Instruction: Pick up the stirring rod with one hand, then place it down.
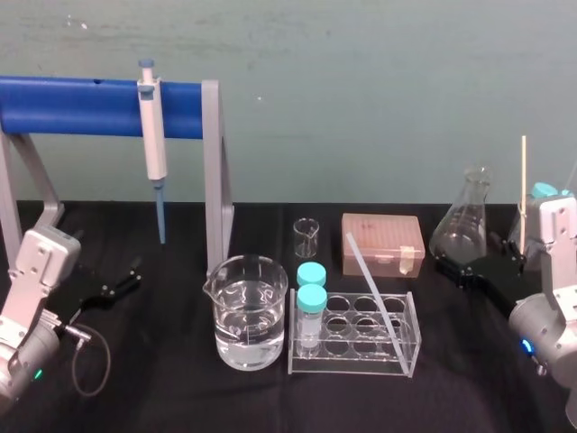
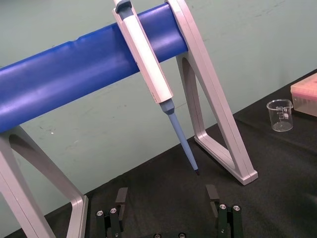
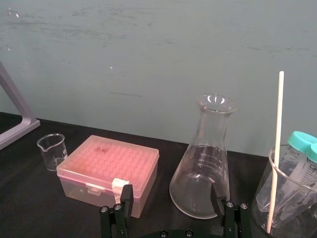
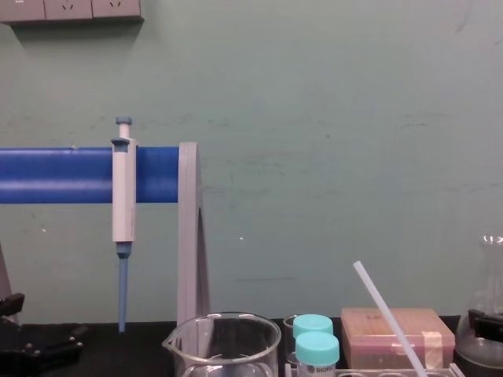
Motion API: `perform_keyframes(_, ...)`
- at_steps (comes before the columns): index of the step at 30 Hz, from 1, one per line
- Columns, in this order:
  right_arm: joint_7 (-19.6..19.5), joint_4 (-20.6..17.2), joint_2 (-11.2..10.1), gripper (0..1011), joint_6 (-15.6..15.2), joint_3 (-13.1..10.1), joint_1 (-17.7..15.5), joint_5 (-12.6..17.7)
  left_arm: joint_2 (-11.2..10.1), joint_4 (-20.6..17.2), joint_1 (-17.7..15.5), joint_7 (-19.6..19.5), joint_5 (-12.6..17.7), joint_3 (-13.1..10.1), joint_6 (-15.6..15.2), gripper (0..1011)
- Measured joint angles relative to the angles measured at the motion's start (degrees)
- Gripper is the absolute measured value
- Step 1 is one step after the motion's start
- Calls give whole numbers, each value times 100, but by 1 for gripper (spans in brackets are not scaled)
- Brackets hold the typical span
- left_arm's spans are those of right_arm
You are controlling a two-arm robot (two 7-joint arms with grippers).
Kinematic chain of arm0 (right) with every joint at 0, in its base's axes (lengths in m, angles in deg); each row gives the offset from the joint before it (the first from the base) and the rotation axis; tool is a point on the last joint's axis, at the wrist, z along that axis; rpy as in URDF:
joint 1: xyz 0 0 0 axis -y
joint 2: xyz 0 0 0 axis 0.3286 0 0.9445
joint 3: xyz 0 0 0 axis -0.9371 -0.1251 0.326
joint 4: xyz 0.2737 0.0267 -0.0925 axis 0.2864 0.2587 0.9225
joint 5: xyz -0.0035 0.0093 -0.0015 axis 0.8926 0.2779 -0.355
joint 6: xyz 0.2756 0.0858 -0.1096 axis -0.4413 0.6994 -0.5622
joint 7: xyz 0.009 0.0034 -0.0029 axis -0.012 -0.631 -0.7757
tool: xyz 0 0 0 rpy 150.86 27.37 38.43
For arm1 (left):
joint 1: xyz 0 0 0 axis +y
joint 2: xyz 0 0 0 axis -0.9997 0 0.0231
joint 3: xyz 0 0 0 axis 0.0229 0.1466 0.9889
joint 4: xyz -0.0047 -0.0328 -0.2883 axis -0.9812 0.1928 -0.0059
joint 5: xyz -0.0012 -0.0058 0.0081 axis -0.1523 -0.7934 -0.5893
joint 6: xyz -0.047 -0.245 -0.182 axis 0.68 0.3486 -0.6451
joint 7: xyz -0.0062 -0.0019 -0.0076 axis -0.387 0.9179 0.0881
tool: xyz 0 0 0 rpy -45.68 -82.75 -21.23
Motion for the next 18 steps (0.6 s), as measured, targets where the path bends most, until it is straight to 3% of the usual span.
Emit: perform_keyframes(18, 14, -15, -14, 1000, 56, 1, 6, 25, 0, 0, 0, 0, 0, 0, 0, 1000)
